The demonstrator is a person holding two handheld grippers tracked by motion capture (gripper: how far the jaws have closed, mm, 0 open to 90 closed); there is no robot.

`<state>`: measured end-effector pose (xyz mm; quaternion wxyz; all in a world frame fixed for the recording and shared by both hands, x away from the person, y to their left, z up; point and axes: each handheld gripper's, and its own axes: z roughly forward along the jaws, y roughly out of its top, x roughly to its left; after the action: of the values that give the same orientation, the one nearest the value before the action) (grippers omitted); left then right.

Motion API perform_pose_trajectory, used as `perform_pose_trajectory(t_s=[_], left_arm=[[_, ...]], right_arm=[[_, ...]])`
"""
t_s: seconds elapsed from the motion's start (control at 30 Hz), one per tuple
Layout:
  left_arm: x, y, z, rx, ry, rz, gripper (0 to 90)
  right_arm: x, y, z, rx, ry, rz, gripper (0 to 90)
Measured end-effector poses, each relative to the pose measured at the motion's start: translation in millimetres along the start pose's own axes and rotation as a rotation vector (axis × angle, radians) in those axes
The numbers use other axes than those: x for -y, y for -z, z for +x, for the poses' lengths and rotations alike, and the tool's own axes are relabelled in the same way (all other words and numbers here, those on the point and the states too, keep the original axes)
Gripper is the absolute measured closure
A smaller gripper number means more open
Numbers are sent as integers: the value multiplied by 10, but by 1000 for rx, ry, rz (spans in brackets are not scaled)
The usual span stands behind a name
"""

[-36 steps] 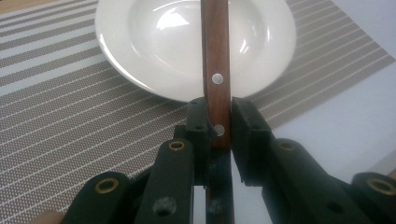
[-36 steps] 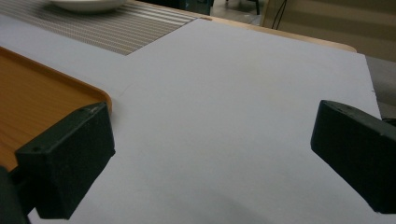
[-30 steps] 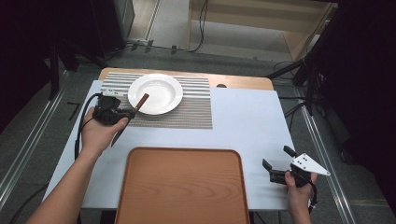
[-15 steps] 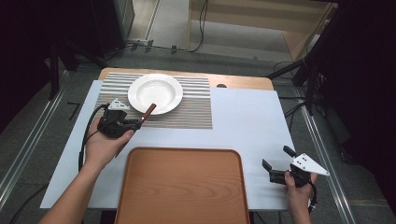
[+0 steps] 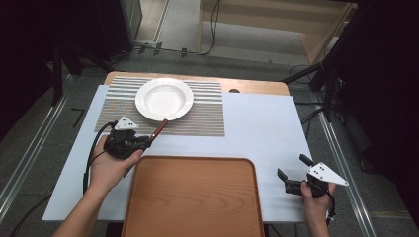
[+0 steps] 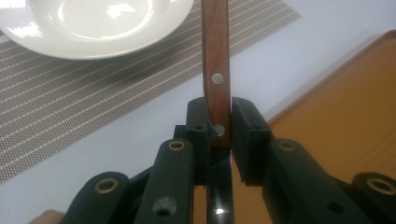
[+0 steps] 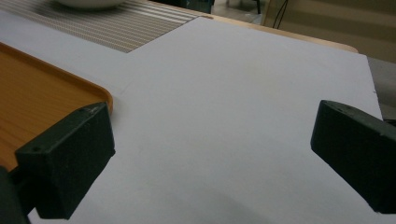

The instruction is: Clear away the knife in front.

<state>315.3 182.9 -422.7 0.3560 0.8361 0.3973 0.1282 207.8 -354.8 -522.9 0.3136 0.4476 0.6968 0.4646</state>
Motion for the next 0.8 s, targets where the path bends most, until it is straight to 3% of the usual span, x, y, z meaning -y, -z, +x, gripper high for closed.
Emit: perform_pose_trajectory(t_s=[0.5,0.8], left_arm=[[262,19,-222,-9,-24,22,763],[383,34,-334,6,-30,36,763]], right_arm=[[-1,-4,9,1,5,5,0],[-1,-4,10,0,6,6,0]])
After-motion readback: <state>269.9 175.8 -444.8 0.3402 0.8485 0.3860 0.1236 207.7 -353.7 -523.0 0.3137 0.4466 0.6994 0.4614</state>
